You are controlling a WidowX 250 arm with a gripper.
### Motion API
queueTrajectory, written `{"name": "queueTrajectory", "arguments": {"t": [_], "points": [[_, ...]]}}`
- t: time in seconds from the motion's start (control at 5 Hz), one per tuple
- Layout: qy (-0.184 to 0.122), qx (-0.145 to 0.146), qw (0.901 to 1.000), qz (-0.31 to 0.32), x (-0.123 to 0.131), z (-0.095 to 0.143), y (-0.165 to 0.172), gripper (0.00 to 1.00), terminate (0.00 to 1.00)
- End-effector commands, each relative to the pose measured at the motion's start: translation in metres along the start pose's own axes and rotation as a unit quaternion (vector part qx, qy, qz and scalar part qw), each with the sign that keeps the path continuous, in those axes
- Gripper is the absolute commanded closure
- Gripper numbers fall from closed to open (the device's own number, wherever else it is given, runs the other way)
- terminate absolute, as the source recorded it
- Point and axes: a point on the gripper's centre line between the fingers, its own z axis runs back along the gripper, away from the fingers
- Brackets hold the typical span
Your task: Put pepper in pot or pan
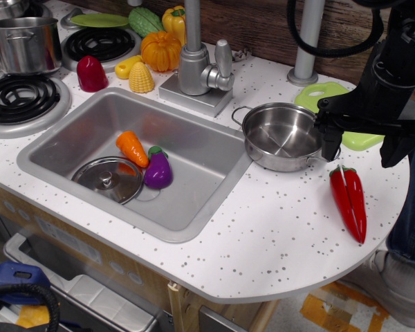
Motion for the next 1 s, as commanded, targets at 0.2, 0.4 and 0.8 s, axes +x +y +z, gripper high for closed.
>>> {"name": "queueTrajectory", "arguments": {"t": [0.2, 0.4, 0.8], "points": [[-0.01, -0.014, 0.9998, 0.006, 0.0, -0.015, 0.002, 0.0, 0.0], [-0.016, -0.026, 0.9994, 0.014, -0.002, -0.031, 0.004, 0.0, 0.0], [-0.029, -0.037, 0.9986, 0.026, -0.003, -0.048, 0.003, 0.0, 0.0]]}}
